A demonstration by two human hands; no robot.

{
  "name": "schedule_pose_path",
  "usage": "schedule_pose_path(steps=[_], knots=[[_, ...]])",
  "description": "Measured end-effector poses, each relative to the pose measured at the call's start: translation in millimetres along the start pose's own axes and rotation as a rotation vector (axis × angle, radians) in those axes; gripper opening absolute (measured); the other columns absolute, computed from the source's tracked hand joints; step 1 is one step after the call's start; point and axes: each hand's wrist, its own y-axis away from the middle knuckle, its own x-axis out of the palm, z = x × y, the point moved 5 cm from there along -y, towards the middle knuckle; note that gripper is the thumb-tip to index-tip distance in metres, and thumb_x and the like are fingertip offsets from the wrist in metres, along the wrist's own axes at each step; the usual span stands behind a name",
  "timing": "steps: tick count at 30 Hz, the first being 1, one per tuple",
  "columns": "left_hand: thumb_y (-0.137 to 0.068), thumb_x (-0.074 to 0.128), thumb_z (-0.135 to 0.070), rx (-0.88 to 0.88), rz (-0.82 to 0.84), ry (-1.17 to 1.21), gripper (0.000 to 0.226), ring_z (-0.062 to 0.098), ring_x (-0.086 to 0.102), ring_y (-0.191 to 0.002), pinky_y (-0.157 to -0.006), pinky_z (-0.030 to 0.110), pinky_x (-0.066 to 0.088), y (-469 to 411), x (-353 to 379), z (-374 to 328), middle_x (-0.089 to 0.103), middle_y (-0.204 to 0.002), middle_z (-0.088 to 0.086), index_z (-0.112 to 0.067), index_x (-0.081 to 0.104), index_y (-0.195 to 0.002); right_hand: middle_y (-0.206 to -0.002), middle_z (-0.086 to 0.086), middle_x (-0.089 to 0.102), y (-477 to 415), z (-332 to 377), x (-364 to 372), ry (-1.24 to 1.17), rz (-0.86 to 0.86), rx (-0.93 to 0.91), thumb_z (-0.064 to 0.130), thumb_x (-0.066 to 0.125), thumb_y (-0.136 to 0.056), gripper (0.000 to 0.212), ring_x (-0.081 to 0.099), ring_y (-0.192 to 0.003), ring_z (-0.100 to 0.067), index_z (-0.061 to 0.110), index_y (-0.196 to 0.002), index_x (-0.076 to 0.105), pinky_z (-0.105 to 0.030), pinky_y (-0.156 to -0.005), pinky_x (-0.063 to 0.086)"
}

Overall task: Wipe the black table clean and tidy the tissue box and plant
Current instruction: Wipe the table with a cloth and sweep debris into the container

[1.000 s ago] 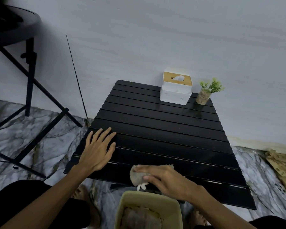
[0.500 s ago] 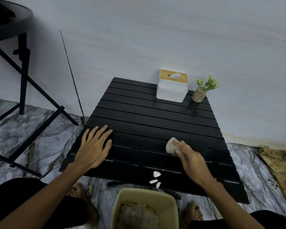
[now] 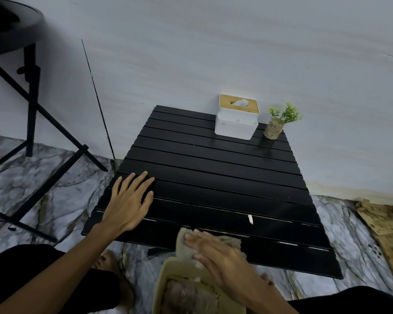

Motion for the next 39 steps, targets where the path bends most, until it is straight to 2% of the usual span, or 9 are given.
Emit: schedule_pose_path(steps=[8, 11, 13, 15, 19, 24, 32, 36, 39], knots=[[-0.097, 0.017, -0.052, 0.003, -0.002, 0.007, 0.059, 0.022, 0.022, -0.146, -0.12, 0.045, 0.007, 1, -1, 1, 0.033, -0.156, -0.005, -0.028, 0.041, -0.145, -0.101, 0.002, 0.078, 17, -7, -81, -0.617, -0.401, 0.366, 0.021, 0.049, -0.103, 0.029, 0.073, -0.093, -0.011, 0.03, -0.109, 0.076, -0.03, -0.079, 0.056], [-0.097, 0.017, -0.052, 0.004, -0.001, 0.01, 0.059, 0.021, 0.022, -0.146, -0.12, 0.045, 0.006, 0, 0, 1, 0.032, -0.157, -0.005, -0.029, 0.041, -0.145, -0.087, 0.002, 0.076, 27, -48, -118, -0.431, -0.641, 0.543, 0.032, 0.049, -0.104, 0.027, 0.073, -0.079, -0.013, 0.027, -0.098, 0.074, -0.045, -0.07, 0.061], [-0.097, 0.016, -0.052, 0.004, 0.002, 0.012, 0.059, 0.022, 0.021, -0.146, -0.12, 0.045, 0.006, 0, 0, 1, 0.032, -0.157, -0.005, -0.028, 0.041, -0.145, -0.076, 0.005, 0.072, 30, -79, -137, -0.166, -0.727, 0.592, 0.046, 0.046, -0.104, 0.034, 0.069, -0.075, -0.005, 0.023, -0.104, 0.072, -0.036, -0.064, 0.058], [-0.097, 0.016, -0.052, 0.005, 0.004, 0.013, 0.059, 0.022, 0.021, -0.146, -0.12, 0.046, 0.006, 0, 1, 1, 0.032, -0.157, -0.005, -0.028, 0.04, -0.145, -0.094, 0.002, 0.075, 28, -111, -136, 0.027, -0.625, 0.649, 0.057, 0.04, -0.102, 0.051, 0.071, -0.086, -0.008, 0.022, -0.125, 0.067, -0.03, -0.069, 0.054], [-0.097, 0.017, -0.052, 0.002, 0.003, 0.014, 0.059, 0.021, 0.021, -0.146, -0.12, 0.045, 0.006, 0, -1, 1, 0.031, -0.157, -0.005, -0.029, 0.04, -0.146, -0.159, -0.01, 0.042, 22, -145, -106, 0.286, -0.247, 0.691, 0.048, 0.042, -0.104, 0.053, 0.042, -0.144, -0.037, 0.032, -0.155, 0.035, -0.056, -0.096, 0.05], [-0.097, 0.016, -0.052, 0.008, 0.004, 0.024, 0.06, 0.021, 0.021, -0.147, -0.12, 0.045, 0.007, 0, -1, -1, 0.031, -0.157, -0.005, -0.028, 0.04, -0.146, -0.16, -0.006, 0.038, 20, -129, -91, 0.244, -0.248, 0.556, 0.035, 0.043, -0.107, 0.05, 0.057, -0.132, -0.032, 0.033, -0.156, 0.034, -0.054, -0.097, 0.054], [-0.096, 0.015, -0.053, 0.005, 0.0, 0.033, 0.061, 0.021, 0.021, -0.147, -0.12, 0.044, 0.008, 2, -4, -1, 0.032, -0.157, -0.005, -0.028, 0.041, -0.145, -0.16, 0.028, 0.021, 17, -38, -25, 0.066, -0.055, 0.193, 0.023, 0.047, -0.108, 0.052, 0.016, -0.149, 0.009, 0.037, -0.156, 0.032, -0.024, -0.121, 0.029], [-0.097, 0.014, -0.053, 0.008, 0.009, 0.026, 0.061, 0.021, 0.02, -0.147, -0.12, 0.044, 0.008, 2, -2, -1, 0.031, -0.157, -0.005, -0.028, 0.04, -0.146, -0.151, 0.048, 0.021, 30, -9, -23, -0.051, 0.018, 0.147, 0.029, 0.046, -0.107, 0.051, 0.022, -0.146, 0.013, 0.053, -0.149, 0.03, -0.016, -0.118, 0.027], [-0.097, 0.015, -0.053, 0.006, 0.004, 0.026, 0.061, 0.022, 0.022, -0.146, -0.12, 0.045, 0.009, 1, -2, 0, 0.032, -0.156, -0.004, -0.028, 0.041, -0.145, -0.153, 0.038, 0.034, 39, 8, -28, -0.191, 0.084, 0.171, 0.027, 0.047, -0.108, 0.046, 0.028, -0.144, 0.013, 0.052, -0.147, 0.041, -0.018, -0.119, 0.026]])
